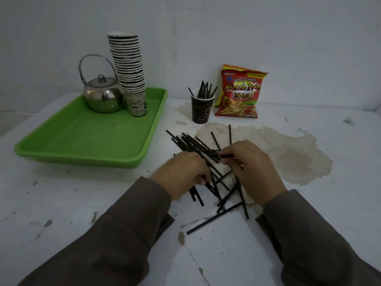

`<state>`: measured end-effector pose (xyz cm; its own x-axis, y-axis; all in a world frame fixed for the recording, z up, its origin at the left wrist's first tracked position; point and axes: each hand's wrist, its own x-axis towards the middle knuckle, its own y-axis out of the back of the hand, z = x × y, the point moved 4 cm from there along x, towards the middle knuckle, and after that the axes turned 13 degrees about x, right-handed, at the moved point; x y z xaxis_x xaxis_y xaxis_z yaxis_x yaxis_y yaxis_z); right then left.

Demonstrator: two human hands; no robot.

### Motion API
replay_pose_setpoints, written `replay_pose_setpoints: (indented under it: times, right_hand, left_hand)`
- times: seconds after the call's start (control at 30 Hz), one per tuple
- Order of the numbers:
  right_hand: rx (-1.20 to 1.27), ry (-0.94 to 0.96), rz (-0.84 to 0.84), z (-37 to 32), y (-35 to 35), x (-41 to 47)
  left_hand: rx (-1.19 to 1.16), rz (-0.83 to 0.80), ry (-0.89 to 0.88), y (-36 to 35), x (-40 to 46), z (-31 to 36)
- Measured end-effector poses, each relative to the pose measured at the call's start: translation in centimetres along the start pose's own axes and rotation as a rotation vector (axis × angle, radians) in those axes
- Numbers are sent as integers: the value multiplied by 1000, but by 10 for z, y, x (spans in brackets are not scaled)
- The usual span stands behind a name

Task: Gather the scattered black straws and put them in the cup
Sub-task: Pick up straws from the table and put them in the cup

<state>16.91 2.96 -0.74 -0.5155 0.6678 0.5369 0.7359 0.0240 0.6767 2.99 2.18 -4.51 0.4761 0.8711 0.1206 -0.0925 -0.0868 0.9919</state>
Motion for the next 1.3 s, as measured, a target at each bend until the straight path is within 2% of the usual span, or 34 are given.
replay_pose_setpoints:
  times: [0.17,0.27,0.43,0.57,0.7,0.8,0.97,1.3]
  right_hand:
    - [109,-5,73,-4,0,-1]
    - [194,-17,181,-3,5,-1]
    - [349,-43,372,1,15,-3]
    - [509,-145,490,8,21,-3]
    - [633,-231,521,11,23,1]
    - [655,-270,523,14,22,12]
    - [647,-232,515,12,31,51]
    - [544,-146,618,30,52,160]
  left_hand:
    - [-5,20,19,-1,-1,3]
    - [-50,76,37,5,-2,5]
    - [-295,307,161,20,-9,2]
    - [-430,543,265,31,-15,-6]
    - [-549,693,329,43,-14,-17]
    - [-550,725,348,51,-10,-25]
    - [-504,750,329,72,4,-39]
    - [-501,824,315,128,77,-98]
